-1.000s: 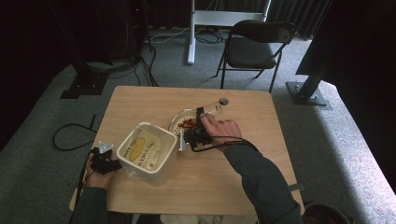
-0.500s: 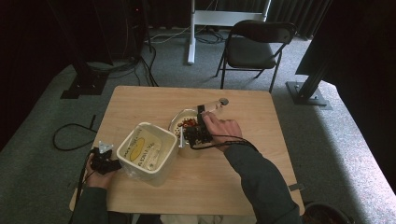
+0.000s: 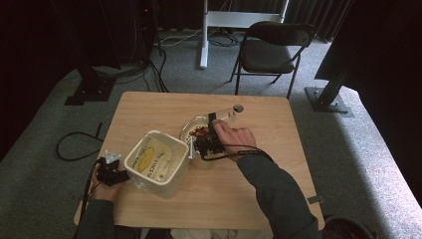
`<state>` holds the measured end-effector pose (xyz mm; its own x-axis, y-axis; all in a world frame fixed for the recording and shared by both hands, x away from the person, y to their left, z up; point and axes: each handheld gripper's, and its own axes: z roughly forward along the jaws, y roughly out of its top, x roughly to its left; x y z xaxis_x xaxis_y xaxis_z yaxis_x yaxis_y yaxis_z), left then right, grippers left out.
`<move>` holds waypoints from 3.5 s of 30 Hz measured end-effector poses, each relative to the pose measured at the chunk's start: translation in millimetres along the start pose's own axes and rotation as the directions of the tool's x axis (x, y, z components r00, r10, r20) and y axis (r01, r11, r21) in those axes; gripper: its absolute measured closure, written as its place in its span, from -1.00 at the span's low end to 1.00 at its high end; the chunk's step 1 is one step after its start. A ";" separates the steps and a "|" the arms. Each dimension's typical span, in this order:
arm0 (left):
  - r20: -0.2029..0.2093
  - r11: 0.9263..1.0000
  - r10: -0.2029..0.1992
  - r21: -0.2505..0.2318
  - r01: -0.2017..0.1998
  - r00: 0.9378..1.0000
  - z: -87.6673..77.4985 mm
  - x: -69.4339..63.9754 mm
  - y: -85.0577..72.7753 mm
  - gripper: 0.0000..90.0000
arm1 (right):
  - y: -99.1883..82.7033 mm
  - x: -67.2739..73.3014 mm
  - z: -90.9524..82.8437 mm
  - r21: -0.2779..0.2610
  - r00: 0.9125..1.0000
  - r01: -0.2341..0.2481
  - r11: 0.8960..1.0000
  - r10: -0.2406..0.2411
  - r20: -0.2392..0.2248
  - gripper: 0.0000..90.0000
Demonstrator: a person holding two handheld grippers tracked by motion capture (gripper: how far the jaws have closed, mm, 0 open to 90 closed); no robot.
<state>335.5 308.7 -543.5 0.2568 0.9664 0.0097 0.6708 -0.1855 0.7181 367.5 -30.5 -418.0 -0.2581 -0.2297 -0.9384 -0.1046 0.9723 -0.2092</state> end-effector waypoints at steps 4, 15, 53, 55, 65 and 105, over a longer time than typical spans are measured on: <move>0.000 1.000 -0.001 0.000 0.001 1.000 0.0 0.0 0.0 -0.45 | 0.5 -3.5 -2.3 -0.012 1.000 -0.018 1.000 0.018 -0.001 -0.16; -0.001 1.000 0.000 0.003 0.000 1.000 0.0 0.0 0.2 -0.45 | -14.6 -14.8 -6.3 -0.094 0.957 -0.274 0.957 0.262 -0.124 -0.17; -0.002 1.000 -0.001 0.001 0.001 1.000 0.2 -0.1 0.2 -0.45 | -98.1 -36.2 12.7 -0.083 0.343 -0.926 0.367 0.731 -0.591 -0.17; -0.002 1.000 0.000 0.002 0.000 1.000 0.1 -0.1 0.3 -0.45 | -103.2 -35.9 15.1 -0.064 0.295 -0.943 0.326 0.733 -0.613 -0.17; -0.001 1.000 0.000 0.001 0.000 1.000 0.2 0.0 0.2 -0.45 | -112.2 -35.8 15.6 -0.035 0.194 -0.972 0.234 0.701 -0.686 -0.17; -0.001 1.000 0.000 0.002 0.000 1.000 0.1 0.0 0.3 -0.45 | -81.1 -42.0 -11.6 -0.078 0.157 -0.983 0.168 0.533 -0.832 -0.18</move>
<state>335.8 308.6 -543.4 0.2558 0.9667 0.0103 0.6720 -0.1854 0.7170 375.7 -100.2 -358.4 -0.8950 0.4451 -0.0302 0.1612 0.3858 0.9084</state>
